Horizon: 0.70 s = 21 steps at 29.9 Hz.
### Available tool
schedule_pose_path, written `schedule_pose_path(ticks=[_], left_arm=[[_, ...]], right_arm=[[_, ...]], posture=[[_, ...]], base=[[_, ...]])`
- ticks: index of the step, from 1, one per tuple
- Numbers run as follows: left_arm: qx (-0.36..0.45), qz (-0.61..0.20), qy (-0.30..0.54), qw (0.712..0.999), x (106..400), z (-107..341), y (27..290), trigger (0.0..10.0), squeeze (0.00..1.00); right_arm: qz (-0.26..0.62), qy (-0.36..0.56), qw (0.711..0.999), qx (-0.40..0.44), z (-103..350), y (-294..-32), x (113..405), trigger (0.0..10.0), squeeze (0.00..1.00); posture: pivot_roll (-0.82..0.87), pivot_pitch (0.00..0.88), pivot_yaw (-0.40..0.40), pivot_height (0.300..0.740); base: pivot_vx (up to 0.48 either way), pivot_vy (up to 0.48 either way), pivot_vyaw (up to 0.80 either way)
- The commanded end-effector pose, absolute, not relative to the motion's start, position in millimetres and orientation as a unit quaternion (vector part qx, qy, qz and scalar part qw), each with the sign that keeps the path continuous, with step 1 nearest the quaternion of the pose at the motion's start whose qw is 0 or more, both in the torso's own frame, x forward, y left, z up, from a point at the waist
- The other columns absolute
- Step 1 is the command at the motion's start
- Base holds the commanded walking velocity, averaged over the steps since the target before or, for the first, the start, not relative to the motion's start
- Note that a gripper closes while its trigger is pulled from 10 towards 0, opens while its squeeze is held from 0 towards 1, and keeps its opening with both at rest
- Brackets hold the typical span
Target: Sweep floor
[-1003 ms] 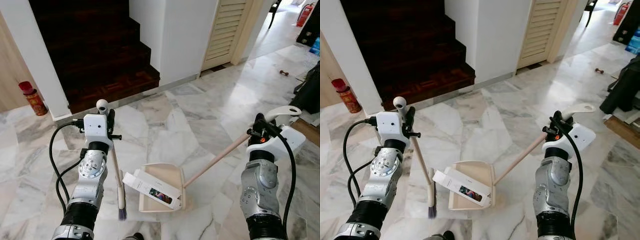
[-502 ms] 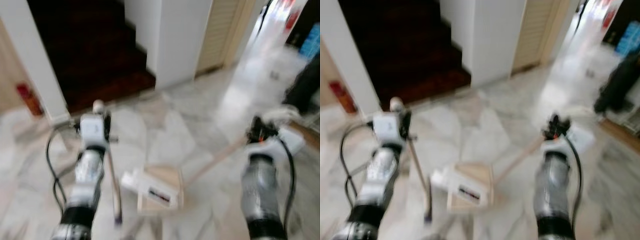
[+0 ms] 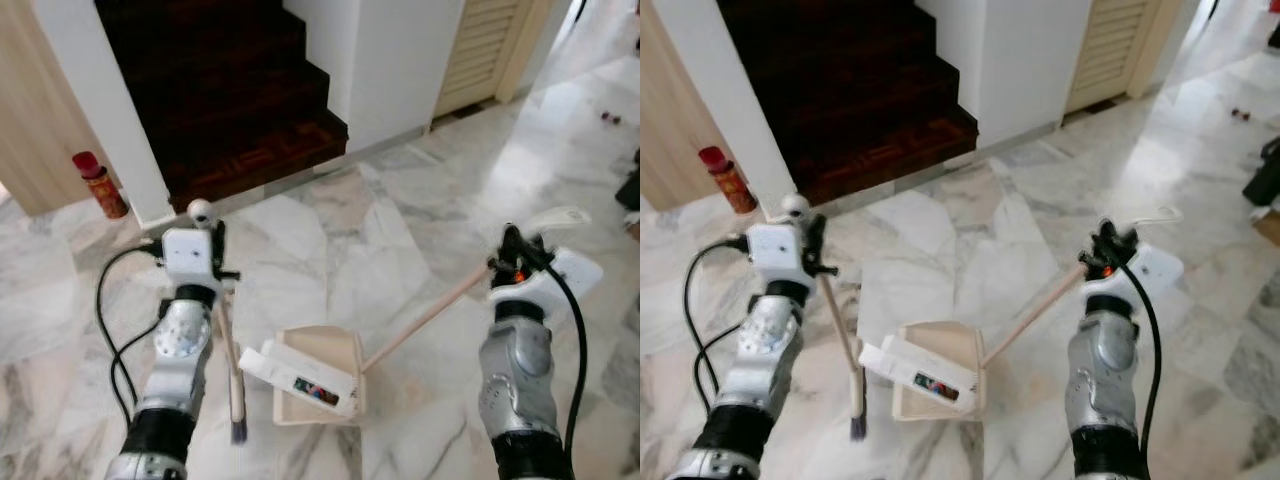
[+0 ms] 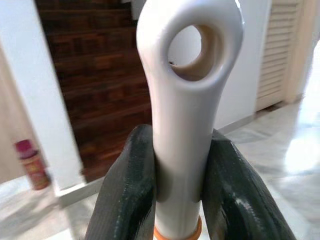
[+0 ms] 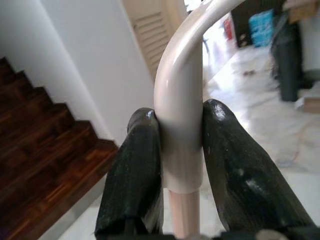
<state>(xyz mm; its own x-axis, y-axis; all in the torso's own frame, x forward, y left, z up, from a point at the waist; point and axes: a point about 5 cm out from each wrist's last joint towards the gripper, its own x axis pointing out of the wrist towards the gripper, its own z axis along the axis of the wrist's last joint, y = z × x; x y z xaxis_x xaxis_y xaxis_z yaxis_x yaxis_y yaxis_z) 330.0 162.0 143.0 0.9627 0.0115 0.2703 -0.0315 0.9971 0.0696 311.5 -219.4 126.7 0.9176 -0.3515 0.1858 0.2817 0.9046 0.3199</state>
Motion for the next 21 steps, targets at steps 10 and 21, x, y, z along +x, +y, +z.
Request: schedule_pose_path(ticks=[10,21], left_arm=[[0.04,0.017,-0.159,0.986,331.3,155.5,168.4,10.0,0.0],[0.04,0.015,-0.159,0.986,330.8,155.9,169.1,10.0,0.0]], right_arm=[[-0.156,-0.149,0.965,0.148,139.8,-215.9,314.1,10.0,0.0],[-0.157,-0.147,0.964,0.153,138.7,-215.6,313.7,10.0,0.0]], posture=[[0.08,0.062,-0.033,0.74],[0.09,0.066,-0.031,0.74]], base=[[0.0,0.309,0.6],[0.0,0.135,0.1]])
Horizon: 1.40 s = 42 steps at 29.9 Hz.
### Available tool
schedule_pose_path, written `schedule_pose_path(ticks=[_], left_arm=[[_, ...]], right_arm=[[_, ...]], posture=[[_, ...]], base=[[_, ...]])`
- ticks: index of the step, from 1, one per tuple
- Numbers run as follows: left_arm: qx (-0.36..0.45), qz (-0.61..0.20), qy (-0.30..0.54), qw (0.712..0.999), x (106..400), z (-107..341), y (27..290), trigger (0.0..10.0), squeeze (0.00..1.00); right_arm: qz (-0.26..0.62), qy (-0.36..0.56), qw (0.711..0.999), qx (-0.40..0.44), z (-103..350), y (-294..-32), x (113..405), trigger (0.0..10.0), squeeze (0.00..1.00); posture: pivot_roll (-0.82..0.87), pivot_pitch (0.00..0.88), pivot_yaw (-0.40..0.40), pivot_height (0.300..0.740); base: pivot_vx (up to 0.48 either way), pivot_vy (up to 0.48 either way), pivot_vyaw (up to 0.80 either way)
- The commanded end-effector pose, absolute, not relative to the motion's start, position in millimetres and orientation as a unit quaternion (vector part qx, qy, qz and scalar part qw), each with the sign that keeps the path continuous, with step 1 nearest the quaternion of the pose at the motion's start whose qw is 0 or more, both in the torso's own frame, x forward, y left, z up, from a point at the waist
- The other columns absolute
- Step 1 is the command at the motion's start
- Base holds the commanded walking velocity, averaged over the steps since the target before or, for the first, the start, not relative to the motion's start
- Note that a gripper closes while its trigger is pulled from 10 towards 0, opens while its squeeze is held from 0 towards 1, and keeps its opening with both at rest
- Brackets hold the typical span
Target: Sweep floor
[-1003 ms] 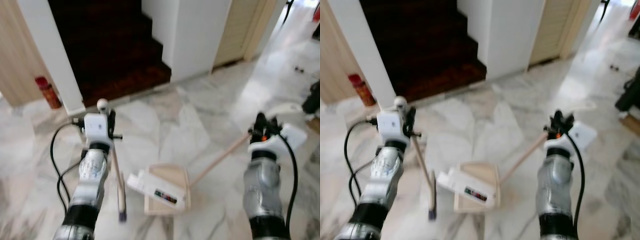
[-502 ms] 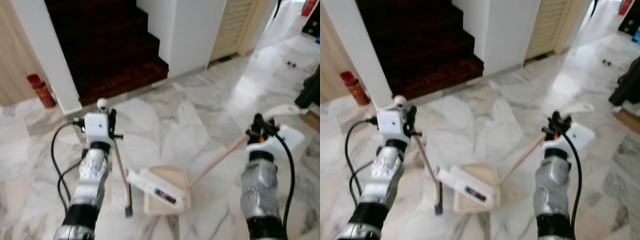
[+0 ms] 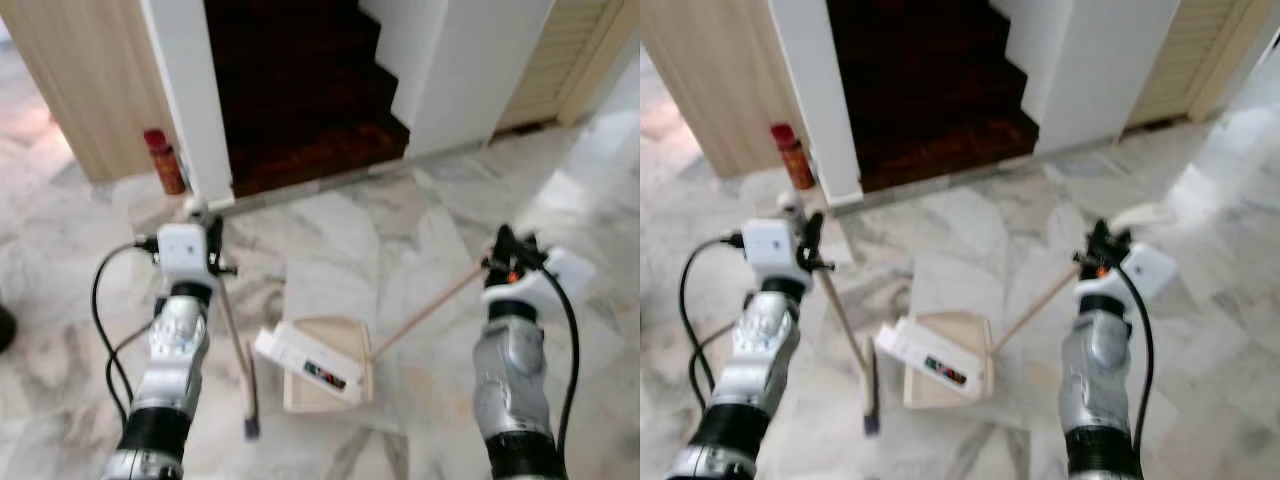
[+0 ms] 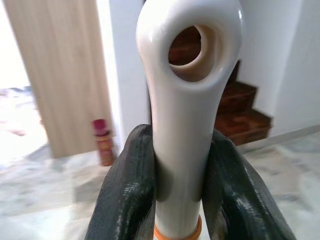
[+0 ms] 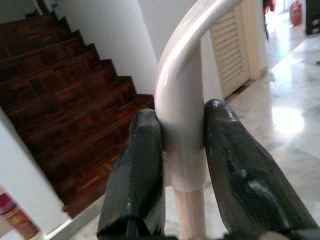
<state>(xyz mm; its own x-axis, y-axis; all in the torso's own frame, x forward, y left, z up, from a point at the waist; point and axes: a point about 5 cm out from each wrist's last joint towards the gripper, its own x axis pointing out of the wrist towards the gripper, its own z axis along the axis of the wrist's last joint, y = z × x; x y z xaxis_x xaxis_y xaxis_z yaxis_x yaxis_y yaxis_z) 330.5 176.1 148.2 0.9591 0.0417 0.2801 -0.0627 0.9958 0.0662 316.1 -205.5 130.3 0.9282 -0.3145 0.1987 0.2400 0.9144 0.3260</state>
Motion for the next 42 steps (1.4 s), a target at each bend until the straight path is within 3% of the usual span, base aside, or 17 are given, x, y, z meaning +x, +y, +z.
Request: schedule_pose_path(ticks=[1,10,42], left_arm=[[0.041,0.016,-0.159,0.986,330.8,155.8,169.3,10.0,0.0],[0.04,0.012,-0.159,0.986,331.1,156.6,167.8,10.0,0.0],[0.037,0.014,-0.155,0.987,330.9,155.9,167.2,10.0,0.0]], right_arm=[[-0.157,-0.147,0.964,0.154,138.5,-215.3,313.8,10.0,0.0],[-0.154,-0.145,0.965,0.157,137.9,-213.3,314.5,10.0,0.0],[-0.147,-0.144,0.966,0.156,138.5,-212.7,315.3,10.0,0.0]], posture=[[0.09,0.061,-0.031,0.74],[0.09,0.066,-0.029,0.74],[0.09,0.09,-0.032,0.74]], base=[[0.0,0.281,0.0],[0.0,0.118,0.0],[0.0,0.393,0.0]])
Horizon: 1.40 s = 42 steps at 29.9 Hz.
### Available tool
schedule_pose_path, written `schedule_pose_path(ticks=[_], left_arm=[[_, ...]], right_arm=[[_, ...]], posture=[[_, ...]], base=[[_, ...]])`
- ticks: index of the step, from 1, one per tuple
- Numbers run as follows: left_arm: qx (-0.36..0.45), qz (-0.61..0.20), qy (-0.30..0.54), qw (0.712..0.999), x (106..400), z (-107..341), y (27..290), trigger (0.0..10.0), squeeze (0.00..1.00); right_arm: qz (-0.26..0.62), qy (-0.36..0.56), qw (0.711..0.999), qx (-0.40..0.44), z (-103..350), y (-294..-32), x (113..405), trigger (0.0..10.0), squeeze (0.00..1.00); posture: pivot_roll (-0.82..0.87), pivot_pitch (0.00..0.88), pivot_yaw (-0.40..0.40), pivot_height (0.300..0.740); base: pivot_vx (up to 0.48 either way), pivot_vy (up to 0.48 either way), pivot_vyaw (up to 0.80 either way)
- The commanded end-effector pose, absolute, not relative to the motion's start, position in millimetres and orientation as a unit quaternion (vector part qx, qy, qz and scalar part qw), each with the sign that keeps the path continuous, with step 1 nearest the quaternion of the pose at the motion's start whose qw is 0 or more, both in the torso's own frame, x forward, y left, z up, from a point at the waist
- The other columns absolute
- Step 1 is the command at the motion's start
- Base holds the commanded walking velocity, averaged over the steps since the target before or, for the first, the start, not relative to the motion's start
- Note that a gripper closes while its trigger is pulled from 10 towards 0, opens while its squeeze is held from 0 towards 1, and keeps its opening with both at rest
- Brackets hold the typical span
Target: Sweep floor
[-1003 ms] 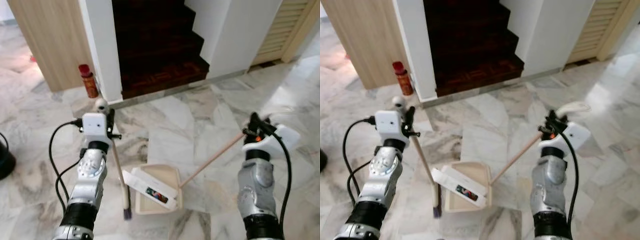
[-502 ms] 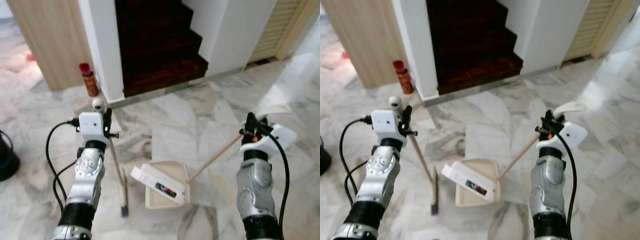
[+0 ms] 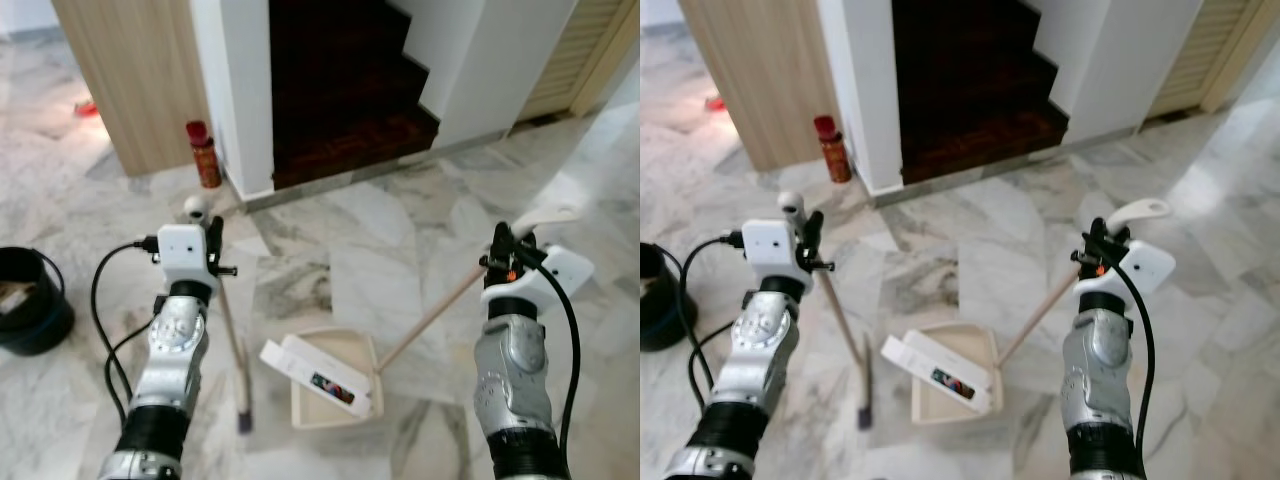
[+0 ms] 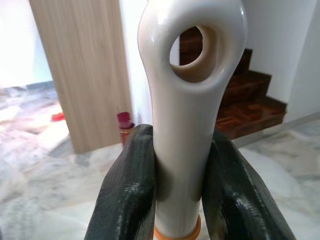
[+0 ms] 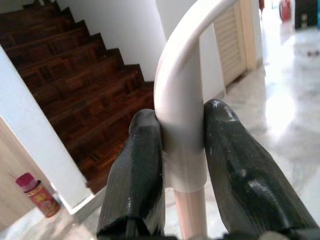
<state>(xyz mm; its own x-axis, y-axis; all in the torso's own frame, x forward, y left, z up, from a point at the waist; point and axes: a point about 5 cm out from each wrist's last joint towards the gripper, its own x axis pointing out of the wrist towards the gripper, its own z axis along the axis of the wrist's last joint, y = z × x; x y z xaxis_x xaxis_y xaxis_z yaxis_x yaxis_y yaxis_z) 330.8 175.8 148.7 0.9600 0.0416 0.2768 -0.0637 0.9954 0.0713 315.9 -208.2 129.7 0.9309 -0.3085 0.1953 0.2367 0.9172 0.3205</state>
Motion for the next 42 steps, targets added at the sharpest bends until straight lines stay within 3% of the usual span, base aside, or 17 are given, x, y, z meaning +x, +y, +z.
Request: schedule_pose_path(ticks=[1,25,42], left_arm=[[0.037,0.014,-0.155,0.987,330.9,155.9,167.2,10.0,0.0],[0.037,0.015,-0.156,0.987,331.7,156.7,168.1,10.0,0.0],[0.037,0.008,-0.162,0.986,332.0,157.7,167.4,10.0,0.0]], right_arm=[[-0.147,-0.144,0.966,0.156,138.5,-212.7,315.3,10.0,0.0],[-0.147,-0.145,0.966,0.156,138.9,-212.7,316.1,10.0,0.0],[-0.142,-0.153,0.965,0.156,138.2,-209.5,315.2,10.0,0.0]], posture=[[0.09,0.09,-0.032,0.74],[0.1,0.08,-0.028,0.74],[0.11,0.0,-0.016,0.74]], base=[[0.0,0.394,0.0],[0.0,0.396,0.0],[0.0,0.368,0.75]])
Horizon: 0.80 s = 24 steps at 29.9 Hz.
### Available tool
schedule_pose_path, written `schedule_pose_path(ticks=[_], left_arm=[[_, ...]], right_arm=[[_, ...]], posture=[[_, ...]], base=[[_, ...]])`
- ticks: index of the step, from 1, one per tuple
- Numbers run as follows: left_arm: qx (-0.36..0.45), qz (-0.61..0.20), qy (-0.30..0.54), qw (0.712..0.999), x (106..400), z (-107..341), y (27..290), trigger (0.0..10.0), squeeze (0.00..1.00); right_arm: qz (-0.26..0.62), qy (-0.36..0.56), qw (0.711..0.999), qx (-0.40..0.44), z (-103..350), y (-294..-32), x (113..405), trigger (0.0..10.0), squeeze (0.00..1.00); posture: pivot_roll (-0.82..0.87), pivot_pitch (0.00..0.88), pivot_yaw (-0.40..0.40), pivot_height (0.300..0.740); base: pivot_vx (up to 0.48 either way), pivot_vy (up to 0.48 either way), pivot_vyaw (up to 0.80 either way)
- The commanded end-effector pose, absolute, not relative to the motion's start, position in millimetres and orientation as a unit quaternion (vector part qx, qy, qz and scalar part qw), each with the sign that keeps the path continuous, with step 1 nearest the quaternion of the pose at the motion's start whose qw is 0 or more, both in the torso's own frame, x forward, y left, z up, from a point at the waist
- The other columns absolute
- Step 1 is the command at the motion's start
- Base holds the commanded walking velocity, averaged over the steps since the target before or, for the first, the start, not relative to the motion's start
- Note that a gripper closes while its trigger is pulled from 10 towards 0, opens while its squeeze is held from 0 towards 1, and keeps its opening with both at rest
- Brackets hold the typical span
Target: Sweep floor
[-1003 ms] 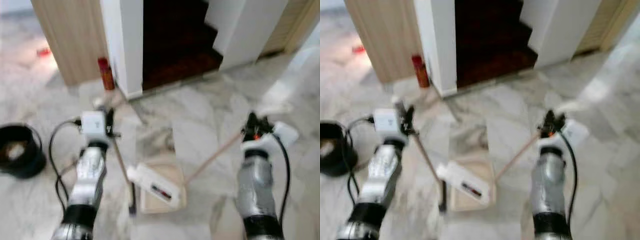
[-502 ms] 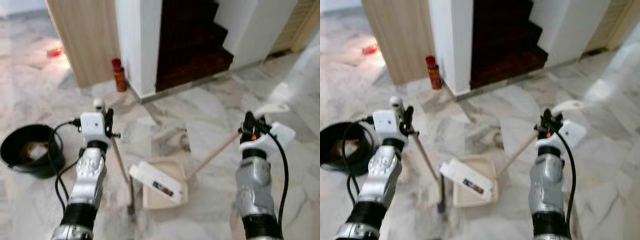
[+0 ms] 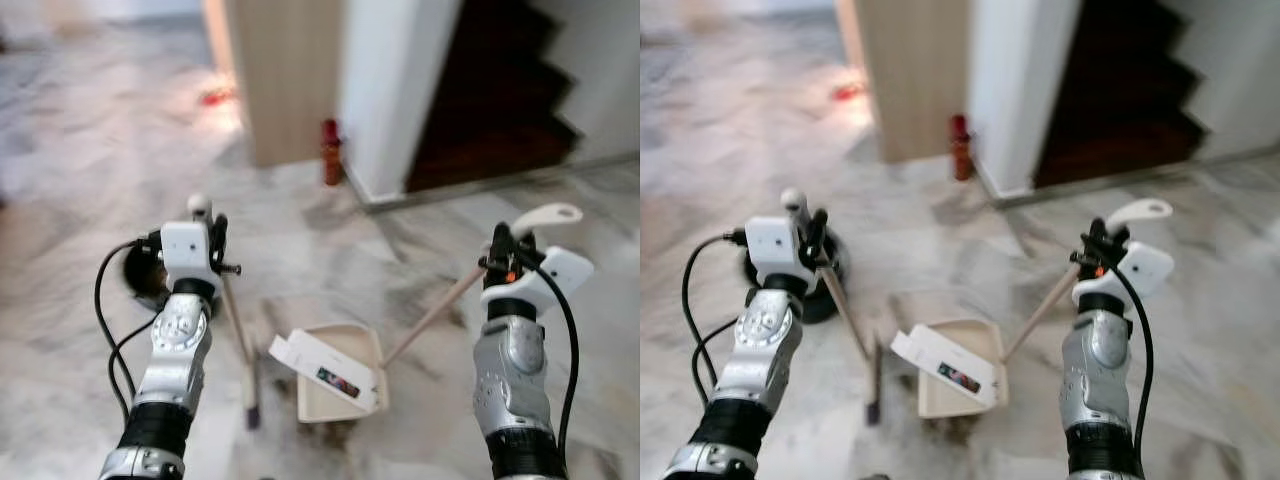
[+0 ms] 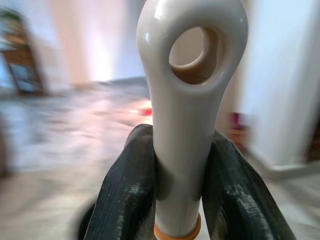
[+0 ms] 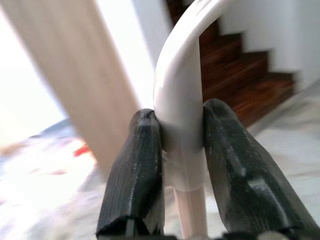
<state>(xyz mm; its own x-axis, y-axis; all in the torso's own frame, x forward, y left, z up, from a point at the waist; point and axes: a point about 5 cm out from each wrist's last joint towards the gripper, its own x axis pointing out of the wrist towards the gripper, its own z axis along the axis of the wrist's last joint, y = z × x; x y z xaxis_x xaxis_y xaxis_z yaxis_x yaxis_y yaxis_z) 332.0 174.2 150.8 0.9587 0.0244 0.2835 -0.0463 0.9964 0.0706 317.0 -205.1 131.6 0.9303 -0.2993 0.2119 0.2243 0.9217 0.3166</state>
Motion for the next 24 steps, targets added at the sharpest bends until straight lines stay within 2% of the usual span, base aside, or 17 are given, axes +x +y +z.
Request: schedule_pose_path(ticks=[1,7,20,24], left_arm=[[0.037,0.007,-0.163,0.986,332,158,168,10.0,0.0],[0.039,0.005,-0.163,0.986,332,157,170,10.0,0.0],[0.048,0.008,-0.165,0.985,334,161,173,10.0,0.0],[0.055,0.015,-0.166,0.985,334,162,179,10.0,0.0]], right_arm=[[-0.143,-0.154,0.965,0.156,138,-209,315,10.0,0.0],[-0.142,-0.155,0.964,0.161,137,-207,315,10.0,0.0],[-0.141,-0.152,0.964,0.169,136,-208,319,10.0,0.0],[-0.143,-0.151,0.963,0.17,136,-209,320,10.0,0.0]], posture=[[0.11,0.0,-0.016,0.74],[0.11,0.0,-0.009,0.74],[0.13,0.0,-0.005,0.74],[0.13,0.033,-0.005,0.74]], base=[[0.0,0.33,0.8],[0.0,0.329,0.72],[0.0,0.0,0.0],[0.0,0.0,0.0]])
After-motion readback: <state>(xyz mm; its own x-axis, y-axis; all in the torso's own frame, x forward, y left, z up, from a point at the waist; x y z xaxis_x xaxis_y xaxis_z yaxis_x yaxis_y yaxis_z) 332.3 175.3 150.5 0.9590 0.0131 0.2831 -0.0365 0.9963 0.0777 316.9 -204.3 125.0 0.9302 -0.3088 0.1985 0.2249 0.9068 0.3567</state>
